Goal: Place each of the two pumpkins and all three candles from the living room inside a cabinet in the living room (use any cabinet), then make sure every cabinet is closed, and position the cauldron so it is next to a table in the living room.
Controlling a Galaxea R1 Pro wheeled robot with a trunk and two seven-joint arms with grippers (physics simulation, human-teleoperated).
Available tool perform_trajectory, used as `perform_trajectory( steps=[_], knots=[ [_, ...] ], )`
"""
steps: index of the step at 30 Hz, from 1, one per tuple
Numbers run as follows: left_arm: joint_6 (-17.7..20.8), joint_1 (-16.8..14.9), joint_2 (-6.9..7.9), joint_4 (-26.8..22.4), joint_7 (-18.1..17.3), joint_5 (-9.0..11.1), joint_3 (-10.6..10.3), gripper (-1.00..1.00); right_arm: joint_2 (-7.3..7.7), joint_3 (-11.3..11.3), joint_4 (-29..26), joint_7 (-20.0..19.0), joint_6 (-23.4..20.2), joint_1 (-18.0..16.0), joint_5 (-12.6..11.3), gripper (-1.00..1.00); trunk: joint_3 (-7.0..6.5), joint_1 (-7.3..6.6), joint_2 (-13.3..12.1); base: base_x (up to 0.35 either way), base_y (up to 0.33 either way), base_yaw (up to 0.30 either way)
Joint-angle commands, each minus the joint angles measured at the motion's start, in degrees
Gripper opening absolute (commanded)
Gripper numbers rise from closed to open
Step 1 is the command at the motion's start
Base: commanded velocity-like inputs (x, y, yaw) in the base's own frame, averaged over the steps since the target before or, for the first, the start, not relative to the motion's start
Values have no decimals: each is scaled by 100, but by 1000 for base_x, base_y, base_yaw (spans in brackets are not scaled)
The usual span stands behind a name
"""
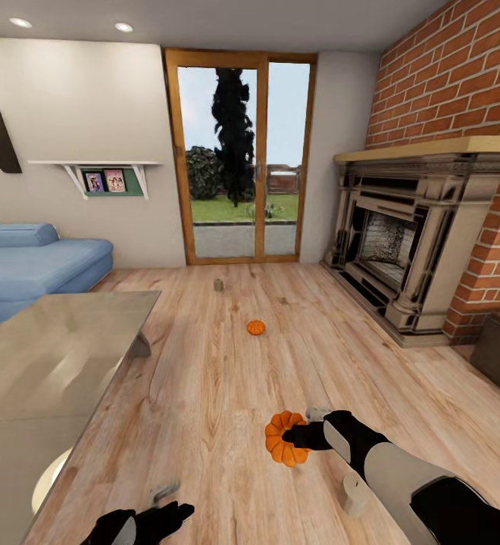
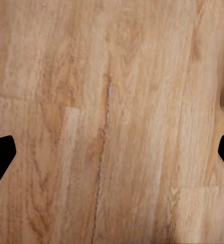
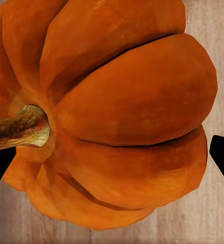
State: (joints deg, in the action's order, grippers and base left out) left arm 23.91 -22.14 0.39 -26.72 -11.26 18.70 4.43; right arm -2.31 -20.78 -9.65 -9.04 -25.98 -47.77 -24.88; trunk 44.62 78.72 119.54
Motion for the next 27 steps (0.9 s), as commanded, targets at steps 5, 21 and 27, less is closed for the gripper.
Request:
perform_trajectory(
  steps=[5,21,27],
  knots=[
    [426,-374,-4,-17,13,184,31,100,191,-14,-39,-137,-31,-10,-40,-100,6,-1,3,0,0,0],
    [499,-896,-21,-18,-27,319,24,100,451,-2,-276,-318,-429,-56,-43,-100,6,-1,3,11,0,0],
    [501,-897,-28,-22,-41,318,17,100,444,-38,-270,-292,-433,-56,-43,-100,6,-1,3,201,3,0]
  ],
)
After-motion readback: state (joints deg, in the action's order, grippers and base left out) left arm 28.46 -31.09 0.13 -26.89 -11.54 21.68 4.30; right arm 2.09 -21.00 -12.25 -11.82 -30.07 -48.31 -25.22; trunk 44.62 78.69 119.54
